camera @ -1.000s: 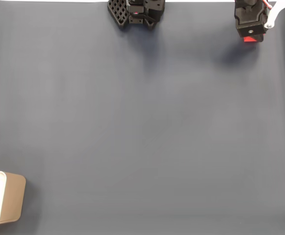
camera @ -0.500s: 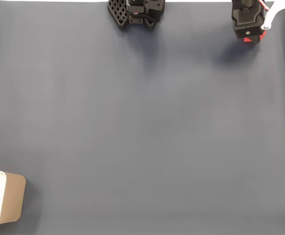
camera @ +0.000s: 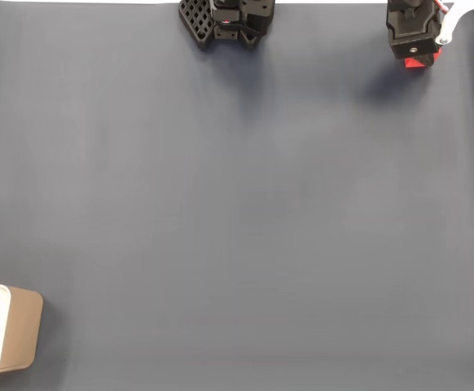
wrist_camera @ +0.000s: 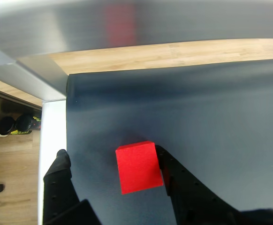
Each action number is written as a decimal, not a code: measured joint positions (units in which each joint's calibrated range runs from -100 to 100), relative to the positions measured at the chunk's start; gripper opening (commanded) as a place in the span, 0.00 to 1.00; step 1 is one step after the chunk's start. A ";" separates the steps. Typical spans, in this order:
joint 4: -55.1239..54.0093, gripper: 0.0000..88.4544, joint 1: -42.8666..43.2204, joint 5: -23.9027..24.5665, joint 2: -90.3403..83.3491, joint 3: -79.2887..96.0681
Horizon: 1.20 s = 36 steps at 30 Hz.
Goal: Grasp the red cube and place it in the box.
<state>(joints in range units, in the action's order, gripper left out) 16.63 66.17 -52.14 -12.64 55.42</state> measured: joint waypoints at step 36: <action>10.50 0.00 -0.22 -1.03 -4.17 0.63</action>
<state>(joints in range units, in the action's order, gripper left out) 27.13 65.95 -53.16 -16.80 56.06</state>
